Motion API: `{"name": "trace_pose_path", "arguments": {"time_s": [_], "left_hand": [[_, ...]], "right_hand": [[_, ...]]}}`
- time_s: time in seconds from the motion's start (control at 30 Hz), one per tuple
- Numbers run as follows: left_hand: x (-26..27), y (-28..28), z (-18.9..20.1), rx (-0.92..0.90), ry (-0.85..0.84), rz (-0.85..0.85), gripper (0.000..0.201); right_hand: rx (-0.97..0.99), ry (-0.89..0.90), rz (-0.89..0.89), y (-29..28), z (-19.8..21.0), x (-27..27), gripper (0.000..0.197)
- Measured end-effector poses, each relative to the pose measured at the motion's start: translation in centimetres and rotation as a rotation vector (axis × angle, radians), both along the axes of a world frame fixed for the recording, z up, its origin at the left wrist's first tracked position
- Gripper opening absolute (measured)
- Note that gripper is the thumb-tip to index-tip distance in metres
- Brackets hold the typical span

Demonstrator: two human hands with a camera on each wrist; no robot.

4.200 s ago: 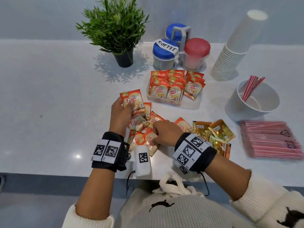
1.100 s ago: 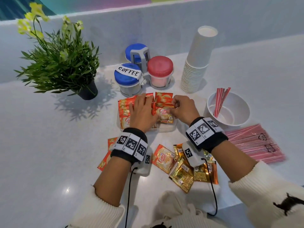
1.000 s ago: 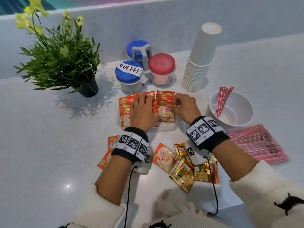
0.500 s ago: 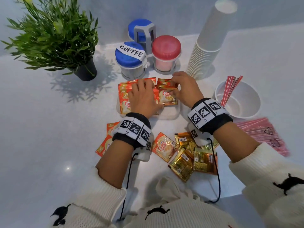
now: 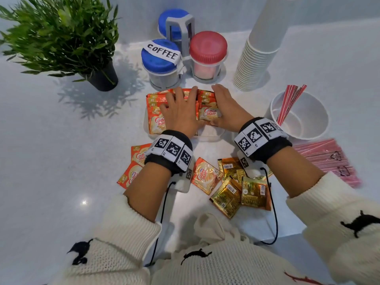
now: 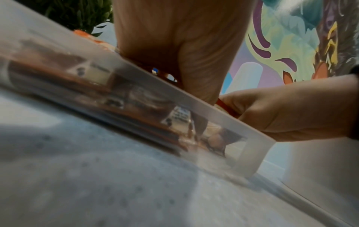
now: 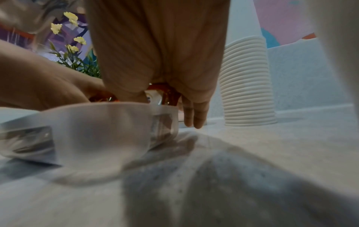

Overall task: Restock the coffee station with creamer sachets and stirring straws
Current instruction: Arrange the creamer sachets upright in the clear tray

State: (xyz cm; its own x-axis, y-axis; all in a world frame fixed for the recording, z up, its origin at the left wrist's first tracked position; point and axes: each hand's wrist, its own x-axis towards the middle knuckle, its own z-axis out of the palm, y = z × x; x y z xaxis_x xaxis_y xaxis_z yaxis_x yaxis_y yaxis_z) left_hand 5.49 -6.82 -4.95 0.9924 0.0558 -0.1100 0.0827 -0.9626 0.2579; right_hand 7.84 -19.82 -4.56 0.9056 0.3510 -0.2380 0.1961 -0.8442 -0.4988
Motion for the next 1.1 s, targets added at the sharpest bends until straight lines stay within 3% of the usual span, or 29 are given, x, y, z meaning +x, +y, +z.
{"name": "trace_pose_path", "arguments": {"time_s": [0.27,0.37,0.53,0.67,0.93,1.1], "left_hand": [[-0.1,-0.1,0.0,-0.005,-0.002,0.023,0.093],[-0.2,0.0,0.3,-0.043,0.008,0.015,0.095],[-0.9,0.9,1.4,-0.233,-0.020,-0.004,0.091],[-2.1,2.3,3.2,-0.412,-0.117,0.062,0.071],[-5.7,6.9,4.8,-0.616,-0.196,0.230,0.033],[-8.4,9.6,3.5,-0.575,-0.142,0.314,0.025]], "right_hand": [[-0.035,-0.040,0.021,0.4,-0.1,0.4,0.076],[-0.016,-0.019,0.009,0.2,0.0,0.5,0.085],[0.022,-0.041,-0.039,-0.1,0.8,0.2,0.096],[0.038,-0.113,-0.050,0.1,1.9,-0.3,0.093],[0.136,-0.324,0.011,4.1,5.2,-4.4,0.059],[0.107,-0.164,0.295,8.2,4.5,-7.4,0.023]]}}
